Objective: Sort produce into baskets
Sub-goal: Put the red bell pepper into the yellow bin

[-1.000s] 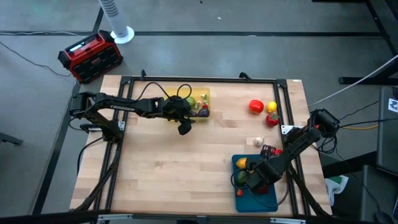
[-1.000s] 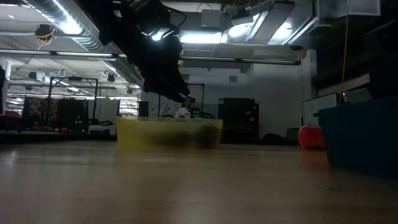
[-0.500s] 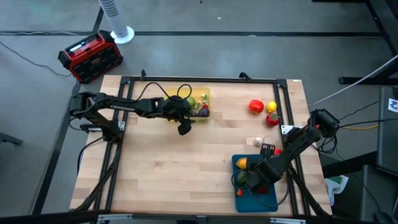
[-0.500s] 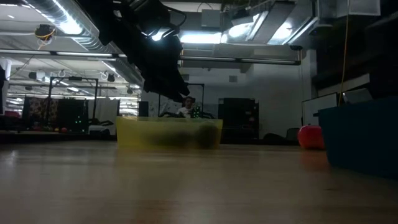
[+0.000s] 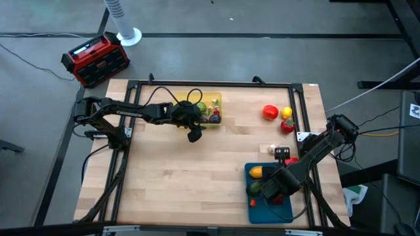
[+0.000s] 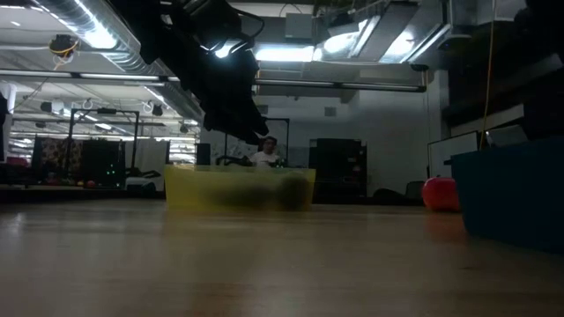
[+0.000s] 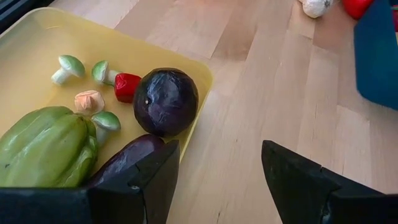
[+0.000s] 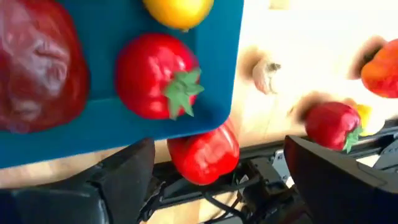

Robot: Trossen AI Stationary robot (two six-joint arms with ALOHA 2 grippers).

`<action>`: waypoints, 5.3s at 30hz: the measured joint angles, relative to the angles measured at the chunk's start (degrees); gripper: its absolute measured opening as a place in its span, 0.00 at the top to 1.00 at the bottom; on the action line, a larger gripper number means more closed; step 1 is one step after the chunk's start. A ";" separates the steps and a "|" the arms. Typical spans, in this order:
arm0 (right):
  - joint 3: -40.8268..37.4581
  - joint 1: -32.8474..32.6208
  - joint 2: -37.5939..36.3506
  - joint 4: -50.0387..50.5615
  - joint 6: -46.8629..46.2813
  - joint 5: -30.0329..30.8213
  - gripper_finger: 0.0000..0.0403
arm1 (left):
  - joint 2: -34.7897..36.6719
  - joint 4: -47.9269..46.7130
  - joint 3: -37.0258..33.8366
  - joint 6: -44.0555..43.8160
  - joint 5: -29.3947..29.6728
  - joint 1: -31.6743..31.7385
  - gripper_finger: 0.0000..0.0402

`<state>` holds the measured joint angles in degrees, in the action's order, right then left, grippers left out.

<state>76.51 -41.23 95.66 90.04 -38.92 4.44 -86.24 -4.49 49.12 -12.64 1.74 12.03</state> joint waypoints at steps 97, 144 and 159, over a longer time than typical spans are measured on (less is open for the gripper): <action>-23.98 0.00 -0.04 -14.31 23.01 -8.10 0.13 | -0.17 0.54 0.00 0.02 0.48 0.01 0.44; -8.73 7.51 -1.59 -0.27 17.88 -9.78 0.27 | -0.18 0.65 0.00 0.00 0.46 0.00 0.44; -3.88 16.66 -3.78 -0.11 21.44 2.14 0.26 | -0.20 0.74 0.00 -0.54 0.46 0.00 0.44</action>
<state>72.63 -24.58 91.88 89.94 -17.48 6.58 -86.43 -3.75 49.12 -13.19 2.19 12.04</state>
